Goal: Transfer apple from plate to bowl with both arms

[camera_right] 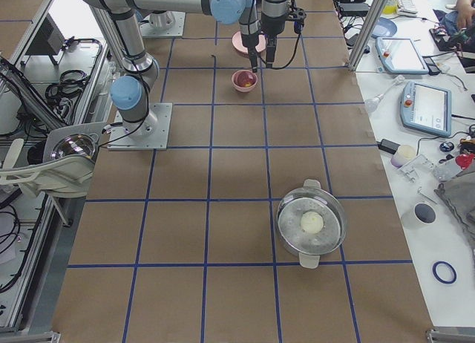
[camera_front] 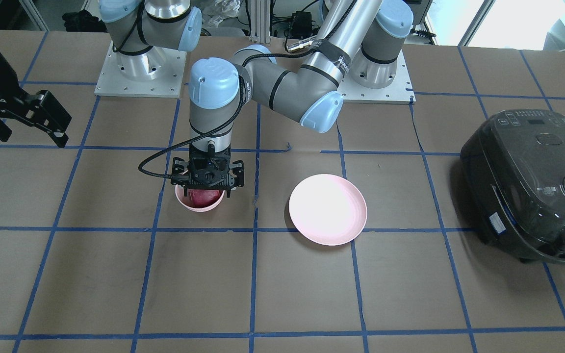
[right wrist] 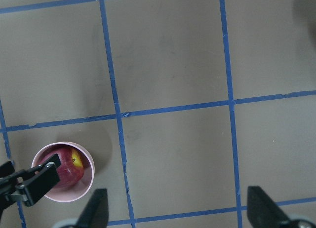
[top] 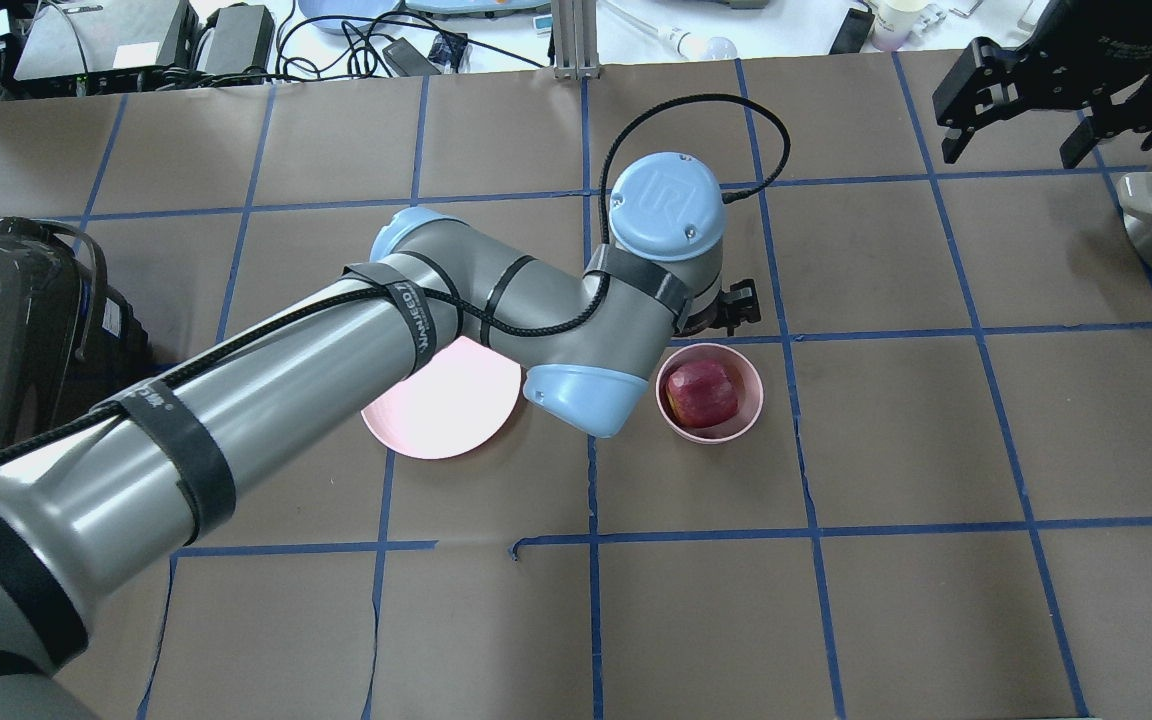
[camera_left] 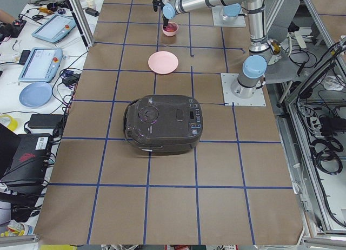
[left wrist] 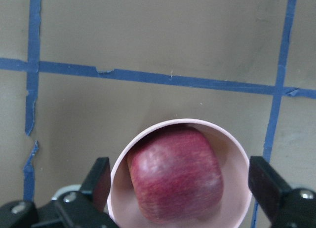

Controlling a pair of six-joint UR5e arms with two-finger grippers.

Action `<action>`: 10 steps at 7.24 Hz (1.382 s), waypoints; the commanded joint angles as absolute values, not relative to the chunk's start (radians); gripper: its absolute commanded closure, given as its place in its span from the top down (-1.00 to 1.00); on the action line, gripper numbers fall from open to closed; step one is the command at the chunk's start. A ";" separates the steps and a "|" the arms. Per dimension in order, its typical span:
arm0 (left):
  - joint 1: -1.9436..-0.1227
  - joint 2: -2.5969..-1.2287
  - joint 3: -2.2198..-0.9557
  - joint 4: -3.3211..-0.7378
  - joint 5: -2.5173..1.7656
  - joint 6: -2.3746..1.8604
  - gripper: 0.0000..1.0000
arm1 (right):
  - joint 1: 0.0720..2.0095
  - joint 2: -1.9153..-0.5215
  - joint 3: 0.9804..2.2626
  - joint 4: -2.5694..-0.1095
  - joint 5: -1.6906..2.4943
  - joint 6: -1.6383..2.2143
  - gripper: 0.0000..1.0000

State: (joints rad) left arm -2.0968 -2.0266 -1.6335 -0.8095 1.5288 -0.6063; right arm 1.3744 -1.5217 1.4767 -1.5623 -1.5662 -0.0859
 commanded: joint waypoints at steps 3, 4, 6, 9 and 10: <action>-1.811 -1.821 -1.621 -1.125 1.476 -0.228 1.00 | 1.379 -1.526 1.480 -1.560 -1.566 -0.083 1.00; -1.762 -1.765 -1.612 -1.229 1.476 -0.162 1.00 | 1.384 -1.529 1.480 -1.549 -1.559 -0.083 1.00; -1.682 -1.653 -1.585 -1.377 1.479 -0.112 1.00 | 1.449 -1.539 1.488 -1.542 -1.561 -0.080 1.00; -1.602 -1.579 -1.459 -1.599 1.548 -0.048 1.00 | 1.532 -1.551 1.512 -1.543 -1.616 -0.042 1.00; -1.605 -1.569 -1.468 -1.598 1.543 -0.048 1.00 | 1.534 -1.554 1.514 -1.540 -1.615 -0.029 1.00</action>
